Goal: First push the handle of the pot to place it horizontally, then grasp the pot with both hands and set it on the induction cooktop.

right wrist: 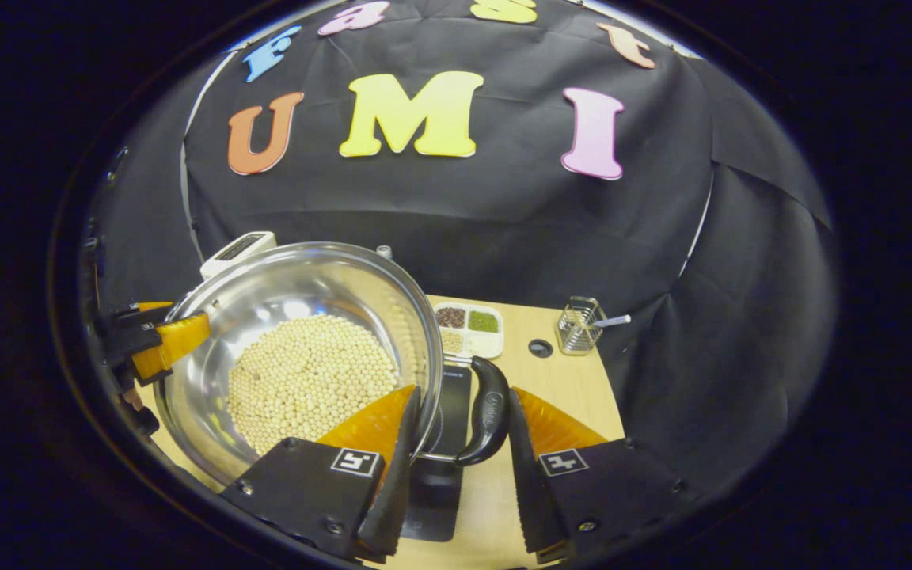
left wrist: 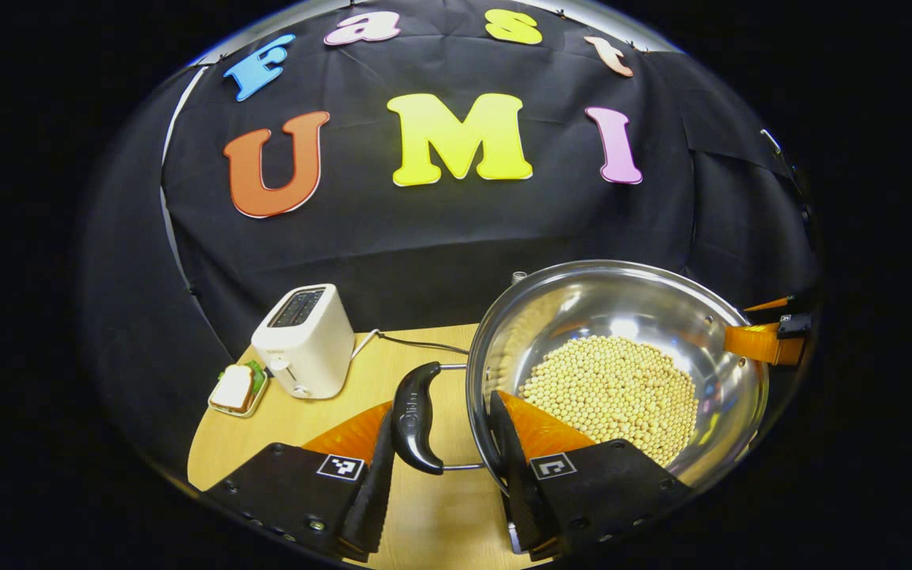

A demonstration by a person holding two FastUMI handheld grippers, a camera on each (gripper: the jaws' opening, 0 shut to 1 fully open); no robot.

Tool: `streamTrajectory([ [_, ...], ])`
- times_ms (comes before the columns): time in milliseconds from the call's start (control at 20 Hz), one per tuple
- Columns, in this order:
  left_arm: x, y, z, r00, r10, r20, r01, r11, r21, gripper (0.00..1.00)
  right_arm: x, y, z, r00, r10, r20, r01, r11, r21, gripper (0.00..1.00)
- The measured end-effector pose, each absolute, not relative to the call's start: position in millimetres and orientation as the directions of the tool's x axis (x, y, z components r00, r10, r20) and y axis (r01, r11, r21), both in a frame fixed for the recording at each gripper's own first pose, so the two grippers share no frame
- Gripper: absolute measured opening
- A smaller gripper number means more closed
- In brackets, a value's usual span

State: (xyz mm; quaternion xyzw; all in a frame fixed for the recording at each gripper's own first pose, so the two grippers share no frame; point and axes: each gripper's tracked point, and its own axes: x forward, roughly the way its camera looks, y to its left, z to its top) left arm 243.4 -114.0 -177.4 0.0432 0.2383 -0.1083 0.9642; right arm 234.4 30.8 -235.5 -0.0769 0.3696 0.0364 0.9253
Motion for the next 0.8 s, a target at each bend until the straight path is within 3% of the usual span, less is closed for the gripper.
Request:
streamTrajectory([
  [800,273,-153,-277,0.798,-0.234,-0.556,0.268,0.963,-0.021,0.61,255,-1,-329,0.692,-0.067,-0.719,-0.087,0.981,-0.175,0.60],
])
